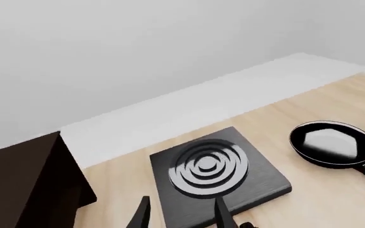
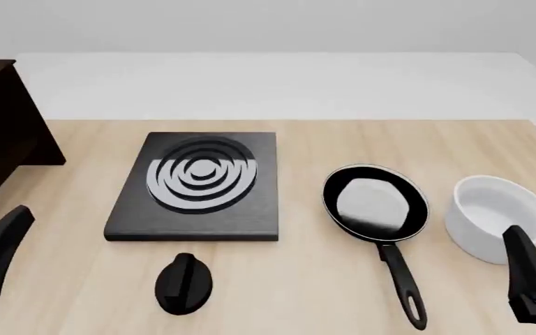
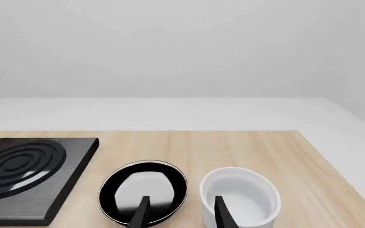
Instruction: Put the frying pan under the cabinet shelf.
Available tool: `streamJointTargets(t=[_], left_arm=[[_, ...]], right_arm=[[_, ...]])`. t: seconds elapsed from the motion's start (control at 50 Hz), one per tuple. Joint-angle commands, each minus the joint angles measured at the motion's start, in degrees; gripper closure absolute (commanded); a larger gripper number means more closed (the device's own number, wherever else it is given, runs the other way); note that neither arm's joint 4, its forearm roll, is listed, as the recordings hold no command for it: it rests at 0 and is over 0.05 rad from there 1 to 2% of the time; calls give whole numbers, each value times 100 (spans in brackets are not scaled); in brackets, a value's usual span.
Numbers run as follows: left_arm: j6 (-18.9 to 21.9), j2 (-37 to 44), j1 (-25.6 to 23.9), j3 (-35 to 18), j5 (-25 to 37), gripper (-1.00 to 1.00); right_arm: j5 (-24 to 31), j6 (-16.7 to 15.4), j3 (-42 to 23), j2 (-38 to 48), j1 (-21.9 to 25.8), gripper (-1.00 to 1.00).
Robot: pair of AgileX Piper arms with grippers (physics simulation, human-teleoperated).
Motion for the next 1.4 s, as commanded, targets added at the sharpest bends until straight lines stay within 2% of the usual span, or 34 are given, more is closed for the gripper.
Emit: streamJointTargets(t=[0.02,0.18,0.26,0.3,0.44,0.52,0.6,0.64,0.68,0.74,0.82,1.08,1.1,1.26,1.28,1.4], left_arm=[[343,838,-458,-730,325,-100],[585,1770,-915,-1323,210,-100],[764,2045,-1138,-1438,151,-100],[1061,2281,-1320,-1507,97,-100],[1524,2776,-1589,-1768,-98,-100],[1951,3044,-1784,-1734,-329,-100],[2092,3217,-1909,-1848,-399,-100],[2415,3341,-2059,-1807,-565,-100],[2459,3435,-2178,-1823,-574,-100],[2787,3724,-2510,-1687,-780,-100],[3012,3921,-2657,-1669,-914,-100],[4262,4810,-3208,-1088,-2055,-100],[4221,4881,-3217,-1129,-2046,-100],[4806,5386,-3651,-1032,-2497,-100],[4706,5465,-3709,-1123,-2473,-100],[4933,5828,-3947,-996,-2865,-100]], right_arm=[[-18,-1,8,9,0,-100],[27,1,-15,-8,0,-100],[-24,-2,9,14,1,-100],[1,0,0,3,1,-100],[-3,0,1,3,1,-100],[-22,0,6,20,0,-100],[-42,-1,12,30,0,-100],[23,1,-17,-4,0,-100],[-14,-1,3,10,0,-100],[-28,0,8,23,0,-100],[18,-1,-11,-6,1,-100],[9,-1,-8,0,1,-100],[-13,-1,4,9,2,-100],[-42,1,13,30,1,-100],[-42,0,13,32,1,-100],[-42,0,13,31,2,-100]])
